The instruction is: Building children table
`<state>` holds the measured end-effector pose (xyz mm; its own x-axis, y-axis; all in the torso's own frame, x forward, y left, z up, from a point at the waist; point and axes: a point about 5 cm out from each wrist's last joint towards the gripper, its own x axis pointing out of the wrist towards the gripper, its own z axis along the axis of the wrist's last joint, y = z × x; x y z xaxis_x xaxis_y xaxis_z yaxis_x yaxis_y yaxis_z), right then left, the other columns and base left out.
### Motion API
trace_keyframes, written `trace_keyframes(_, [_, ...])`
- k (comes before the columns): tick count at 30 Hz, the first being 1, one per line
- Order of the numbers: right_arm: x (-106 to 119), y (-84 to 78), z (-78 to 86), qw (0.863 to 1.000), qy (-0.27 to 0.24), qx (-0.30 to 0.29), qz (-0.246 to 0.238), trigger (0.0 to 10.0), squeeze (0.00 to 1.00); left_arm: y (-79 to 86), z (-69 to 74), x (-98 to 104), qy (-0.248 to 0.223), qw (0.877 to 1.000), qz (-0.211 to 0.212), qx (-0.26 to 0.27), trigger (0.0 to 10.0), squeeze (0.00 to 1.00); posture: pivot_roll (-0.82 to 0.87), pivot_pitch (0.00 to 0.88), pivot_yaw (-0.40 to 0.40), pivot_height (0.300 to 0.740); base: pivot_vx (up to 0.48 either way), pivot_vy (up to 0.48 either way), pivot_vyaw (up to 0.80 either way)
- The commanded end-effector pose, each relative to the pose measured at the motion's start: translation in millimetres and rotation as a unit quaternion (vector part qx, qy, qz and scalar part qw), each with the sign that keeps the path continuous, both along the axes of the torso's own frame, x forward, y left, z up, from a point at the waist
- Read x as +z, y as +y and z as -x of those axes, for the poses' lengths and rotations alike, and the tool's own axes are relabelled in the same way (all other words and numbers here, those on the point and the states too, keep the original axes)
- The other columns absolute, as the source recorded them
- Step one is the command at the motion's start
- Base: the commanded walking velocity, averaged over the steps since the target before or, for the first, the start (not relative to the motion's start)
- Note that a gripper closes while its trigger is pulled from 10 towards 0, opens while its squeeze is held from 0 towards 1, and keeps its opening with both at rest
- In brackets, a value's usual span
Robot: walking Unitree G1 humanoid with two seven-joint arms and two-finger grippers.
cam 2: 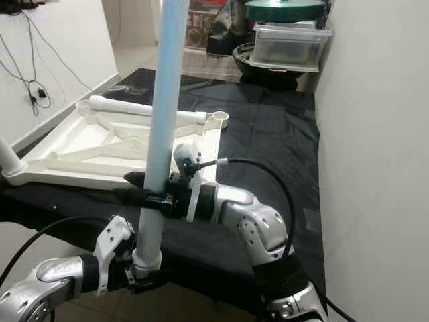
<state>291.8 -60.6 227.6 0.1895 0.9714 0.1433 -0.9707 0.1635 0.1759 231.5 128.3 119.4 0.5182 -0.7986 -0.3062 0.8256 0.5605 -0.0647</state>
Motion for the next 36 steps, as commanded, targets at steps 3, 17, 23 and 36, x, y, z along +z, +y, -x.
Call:
trace_keyframes(3, [12, -13.8, -10.4, 0.999, -0.017, -0.025, -0.011, 0.0, 0.0, 2.9, 7.0, -7, 0.004, 1.0, -0.013, 0.018, 10.0, 0.55, 0.06, 0.04, -0.032, 0.74, 0.0, 0.0, 0.0])
trace_keyframes(17, [54, -93.8, -85.9, 0.867, -0.139, -0.479, 0.005, 0.0, 0.0, -6.9, 16.5, -6, -0.013, 0.985, 0.054, 0.162, 10.0, 0.0, 0.06, 0.026, -0.031, 0.74, 0.0, 0.0, 0.0])
trace_keyframes(23, [45, -88.2, -91.1, 0.804, -0.183, -0.564, 0.043, 0.0, 0.0, -15.7, 11.0, 9, -0.055, 0.973, 0.077, 0.212, 10.0, 0.0, 0.07, 0.035, -0.037, 0.74, 0.0, 0.0, 0.0])
trace_keyframes(36, [16, -57.0, -90.5, 0.868, -0.094, -0.485, -0.047, 10.0, 0.0, -11.2, 2.0, 20, -0.103, 0.939, 0.07, 0.32, 10.0, 0.0, 0.07, 0.042, -0.05, 0.74, 0.0, 0.0, 0.0])
